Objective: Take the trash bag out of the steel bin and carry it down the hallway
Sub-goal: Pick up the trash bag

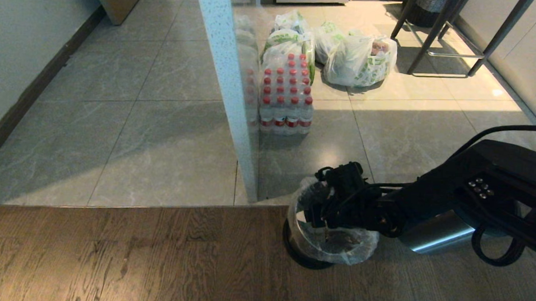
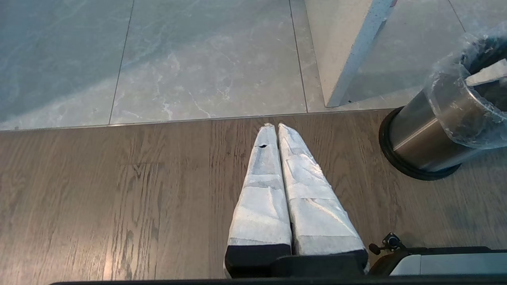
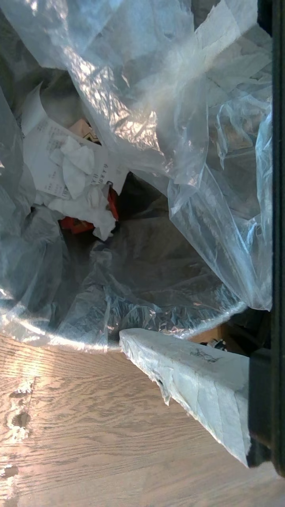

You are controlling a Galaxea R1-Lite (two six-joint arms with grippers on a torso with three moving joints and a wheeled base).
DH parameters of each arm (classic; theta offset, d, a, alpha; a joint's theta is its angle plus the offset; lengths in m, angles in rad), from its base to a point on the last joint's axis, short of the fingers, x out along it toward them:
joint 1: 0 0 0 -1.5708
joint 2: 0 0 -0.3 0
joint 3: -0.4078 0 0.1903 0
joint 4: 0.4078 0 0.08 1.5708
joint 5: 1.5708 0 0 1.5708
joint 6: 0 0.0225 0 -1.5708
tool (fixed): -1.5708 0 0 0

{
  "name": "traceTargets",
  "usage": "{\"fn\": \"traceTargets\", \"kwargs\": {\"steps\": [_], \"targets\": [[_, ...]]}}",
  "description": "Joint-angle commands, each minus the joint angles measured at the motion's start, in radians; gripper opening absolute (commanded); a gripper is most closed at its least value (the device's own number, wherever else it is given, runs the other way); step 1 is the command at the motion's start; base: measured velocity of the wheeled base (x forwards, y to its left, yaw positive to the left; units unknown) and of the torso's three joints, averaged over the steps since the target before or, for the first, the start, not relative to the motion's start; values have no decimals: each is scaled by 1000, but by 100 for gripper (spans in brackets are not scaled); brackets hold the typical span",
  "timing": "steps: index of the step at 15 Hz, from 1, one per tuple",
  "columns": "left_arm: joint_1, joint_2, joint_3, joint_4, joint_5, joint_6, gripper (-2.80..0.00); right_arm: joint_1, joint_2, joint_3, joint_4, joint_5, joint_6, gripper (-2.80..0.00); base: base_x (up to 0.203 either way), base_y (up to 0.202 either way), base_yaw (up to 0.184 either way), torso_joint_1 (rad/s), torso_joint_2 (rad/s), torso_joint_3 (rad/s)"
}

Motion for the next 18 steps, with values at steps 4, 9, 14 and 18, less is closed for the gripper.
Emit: {"fn": "traceTargets", "kwargs": {"steps": [4, 9, 14, 18], "targets": [[0, 0, 2, 0, 0, 0, -280, 0, 44, 0, -10, -15, -2, 0, 0, 0, 0, 0, 0, 0], [0, 0, 2, 0, 0, 0, -280, -5, 83, -35, -10, -14, 7, 0, 0, 0, 0, 0, 0, 0], [0, 0, 0, 0, 0, 0, -280, -27, 147, -83, -54, -14, 17, 0, 0, 0, 0, 0, 0, 0], [0, 0, 2, 0, 0, 0, -280, -45, 169, -101, -62, -11, 18, 0, 0, 0, 0, 0, 0, 0]]}}
